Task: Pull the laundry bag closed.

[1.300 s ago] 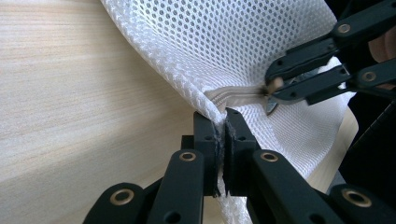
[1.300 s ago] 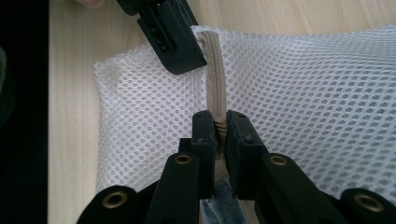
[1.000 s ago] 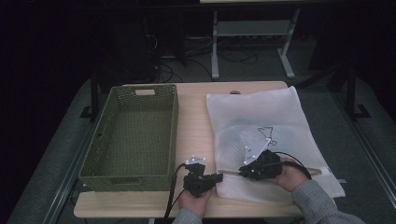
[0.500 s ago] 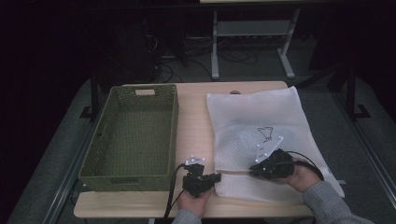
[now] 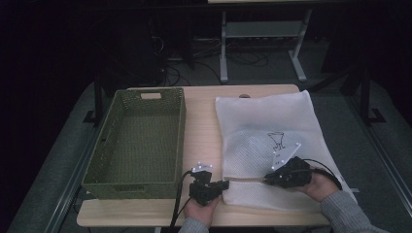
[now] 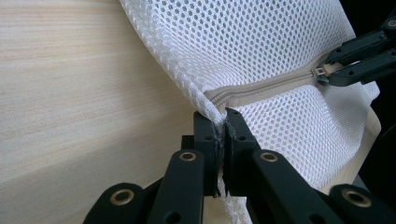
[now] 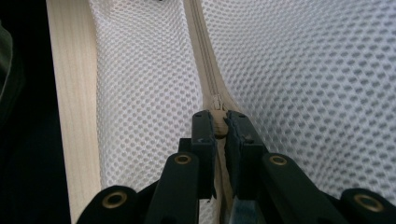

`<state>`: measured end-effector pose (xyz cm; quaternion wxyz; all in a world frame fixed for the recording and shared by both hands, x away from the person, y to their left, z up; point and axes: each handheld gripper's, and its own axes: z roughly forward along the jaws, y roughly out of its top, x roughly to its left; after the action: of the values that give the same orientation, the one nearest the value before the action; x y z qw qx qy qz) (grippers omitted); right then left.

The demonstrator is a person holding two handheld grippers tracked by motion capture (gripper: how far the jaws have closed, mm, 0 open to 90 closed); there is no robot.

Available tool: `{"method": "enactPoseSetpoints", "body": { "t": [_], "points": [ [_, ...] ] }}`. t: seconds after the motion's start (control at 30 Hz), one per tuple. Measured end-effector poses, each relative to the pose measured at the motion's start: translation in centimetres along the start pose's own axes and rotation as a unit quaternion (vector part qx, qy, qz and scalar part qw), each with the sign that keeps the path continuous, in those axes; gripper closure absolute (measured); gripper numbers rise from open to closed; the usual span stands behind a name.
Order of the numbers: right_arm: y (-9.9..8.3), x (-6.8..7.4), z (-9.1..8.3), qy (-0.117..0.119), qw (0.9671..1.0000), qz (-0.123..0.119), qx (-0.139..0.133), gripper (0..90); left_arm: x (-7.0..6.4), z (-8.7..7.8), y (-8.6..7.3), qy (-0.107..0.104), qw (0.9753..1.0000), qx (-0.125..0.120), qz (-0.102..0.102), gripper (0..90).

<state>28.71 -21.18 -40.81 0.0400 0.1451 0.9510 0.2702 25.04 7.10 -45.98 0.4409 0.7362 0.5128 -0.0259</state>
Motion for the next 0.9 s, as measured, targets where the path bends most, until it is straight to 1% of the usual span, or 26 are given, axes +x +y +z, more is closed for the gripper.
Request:
{"method": "enactPoseSetpoints", "body": {
  "t": [0.4, 0.47, 0.8, 0.9],
  "points": [
    [-1.6, -0.3, -1.0, -0.01, 0.9998, 0.014, 0.0, 81.5, 0.0, 0.0, 0.0, 0.004, 1.0, 0.001, 0.005, 86.6],
    [-2.2, -0.4, -1.2, -0.011, 0.9997, 0.022, -0.001, 81.5, -0.1, 0.0, 0.0, 0.005, 1.0, 0.001, 0.005, 86.5],
    [-3.4, -0.8, -2.0, -0.02, 0.9992, 0.033, 0.002, 81.4, -0.1, -0.1, 0.0, 0.006, 0.9999, 0.002, 0.008, 86.6],
    [-4.0, -1.0, -2.3, -0.023, 0.9989, 0.04, 0.003, 81.4, 0.0, -0.1, 0.0, 0.008, 0.9999, 0.002, 0.008, 86.6]
  ]
}}
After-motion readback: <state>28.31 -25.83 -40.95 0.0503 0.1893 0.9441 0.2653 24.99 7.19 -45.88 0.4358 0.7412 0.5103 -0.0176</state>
